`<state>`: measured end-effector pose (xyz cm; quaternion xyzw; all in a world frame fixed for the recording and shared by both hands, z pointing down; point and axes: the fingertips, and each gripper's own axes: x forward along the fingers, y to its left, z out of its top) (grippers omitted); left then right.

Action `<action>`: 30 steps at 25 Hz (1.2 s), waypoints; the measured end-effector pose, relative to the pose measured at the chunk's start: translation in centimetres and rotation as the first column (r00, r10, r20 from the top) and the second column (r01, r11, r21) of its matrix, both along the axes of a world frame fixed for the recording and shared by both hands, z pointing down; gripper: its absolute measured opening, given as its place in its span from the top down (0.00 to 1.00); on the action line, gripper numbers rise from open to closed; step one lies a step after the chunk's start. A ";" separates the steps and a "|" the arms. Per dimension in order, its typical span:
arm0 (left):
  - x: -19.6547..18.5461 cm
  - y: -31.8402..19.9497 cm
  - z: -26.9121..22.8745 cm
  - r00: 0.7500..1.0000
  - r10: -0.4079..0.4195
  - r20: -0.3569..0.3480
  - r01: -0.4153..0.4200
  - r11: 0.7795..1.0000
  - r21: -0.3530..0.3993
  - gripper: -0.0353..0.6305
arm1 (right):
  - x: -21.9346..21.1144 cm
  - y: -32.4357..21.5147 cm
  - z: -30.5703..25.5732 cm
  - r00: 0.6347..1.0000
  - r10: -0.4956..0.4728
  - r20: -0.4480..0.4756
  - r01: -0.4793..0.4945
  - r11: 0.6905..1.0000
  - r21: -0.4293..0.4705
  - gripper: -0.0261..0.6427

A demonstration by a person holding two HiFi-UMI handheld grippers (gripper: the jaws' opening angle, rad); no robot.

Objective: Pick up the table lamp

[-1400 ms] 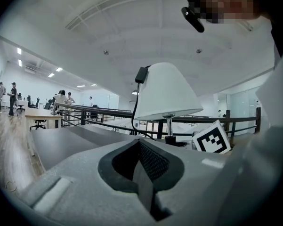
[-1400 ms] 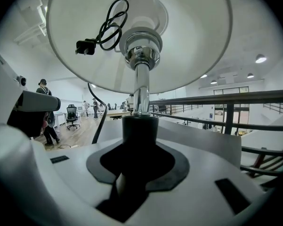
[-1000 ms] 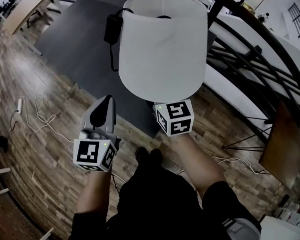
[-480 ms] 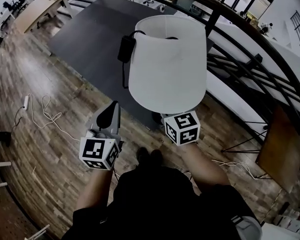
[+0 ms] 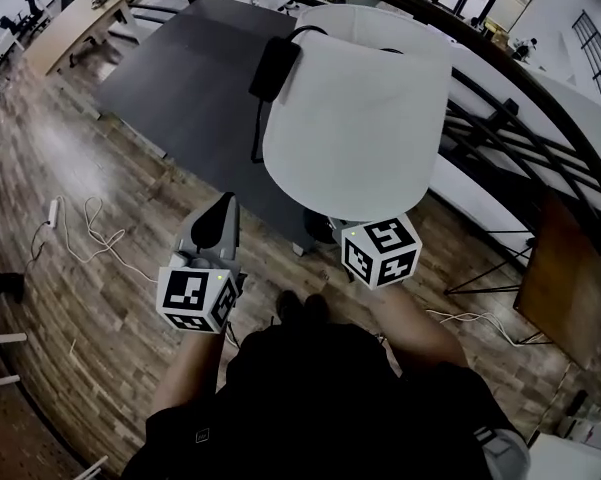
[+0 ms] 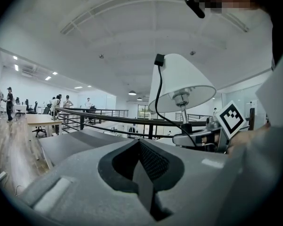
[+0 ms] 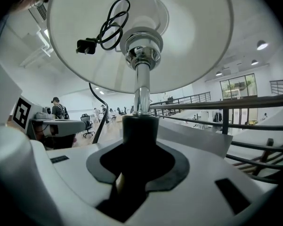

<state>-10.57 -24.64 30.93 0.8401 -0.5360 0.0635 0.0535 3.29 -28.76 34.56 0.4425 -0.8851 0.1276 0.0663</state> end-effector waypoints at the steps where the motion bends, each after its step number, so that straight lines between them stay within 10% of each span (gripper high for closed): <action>1: 0.1 0.1 0.0 1.000 0.005 0.001 -0.005 1.000 0.000 0.94 | 0.1 0.0 -0.4 1.000 0.005 0.005 -0.005 1.000 0.006 0.77; 30: 2.9 -1.2 -1.5 0.999 0.041 0.026 -0.042 0.999 0.020 0.94 | 1.7 -0.6 -1.4 0.999 0.033 0.025 -0.033 0.999 0.014 0.77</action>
